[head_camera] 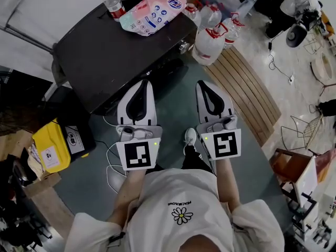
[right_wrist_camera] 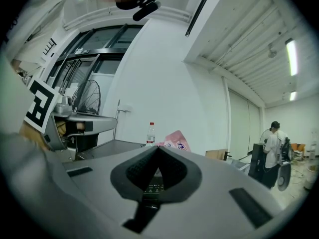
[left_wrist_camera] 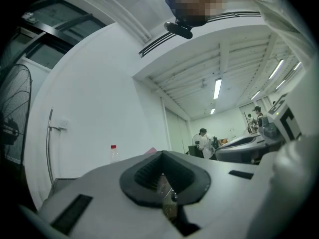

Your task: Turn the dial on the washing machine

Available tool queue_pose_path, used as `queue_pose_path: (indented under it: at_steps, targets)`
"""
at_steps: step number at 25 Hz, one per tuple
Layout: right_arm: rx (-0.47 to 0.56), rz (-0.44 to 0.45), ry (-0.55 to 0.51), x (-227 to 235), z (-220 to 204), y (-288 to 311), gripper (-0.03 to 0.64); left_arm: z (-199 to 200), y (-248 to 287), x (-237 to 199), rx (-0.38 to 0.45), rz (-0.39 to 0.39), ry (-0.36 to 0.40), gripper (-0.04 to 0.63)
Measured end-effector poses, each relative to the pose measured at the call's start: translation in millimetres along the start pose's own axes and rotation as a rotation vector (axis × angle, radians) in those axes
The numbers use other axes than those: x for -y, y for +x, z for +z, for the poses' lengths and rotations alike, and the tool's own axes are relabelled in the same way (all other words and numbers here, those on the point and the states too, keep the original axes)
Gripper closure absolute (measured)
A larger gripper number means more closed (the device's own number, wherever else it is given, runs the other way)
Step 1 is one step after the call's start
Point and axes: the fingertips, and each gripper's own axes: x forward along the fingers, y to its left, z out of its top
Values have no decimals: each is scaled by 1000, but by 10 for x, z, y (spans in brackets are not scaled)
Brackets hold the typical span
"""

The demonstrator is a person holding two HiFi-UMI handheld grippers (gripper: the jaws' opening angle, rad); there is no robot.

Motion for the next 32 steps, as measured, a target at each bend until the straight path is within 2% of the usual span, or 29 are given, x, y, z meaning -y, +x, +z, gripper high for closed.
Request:
queue_pose_path:
  at_steps: [4,10,14,18,23,26,32]
  targets:
    - [11,1,-9,28,-93,67,614,-103,79,-11,-6,-2,1,597]
    - [17,0,32,124,-426,355,614,-518,351,-63,-22,13,16,597]
    - [29,-16,84,178,-864,592,614,-1112,492,-67,-61,25,7,597]
    - [15,7,26,160,-1360,721,614,-1660,593,6,-74,25,31,597]
    - [-6,13,28,223,-1847,839,614,-2202,749,119,-99,33,-11,597]
    - [1,18,8,281,-1974,878,614,-2357,827,128,-119,40,-18,597]
    - [-30,51,26,312,-2093,972,614,-2377,921,108,-111,54,-26,597]
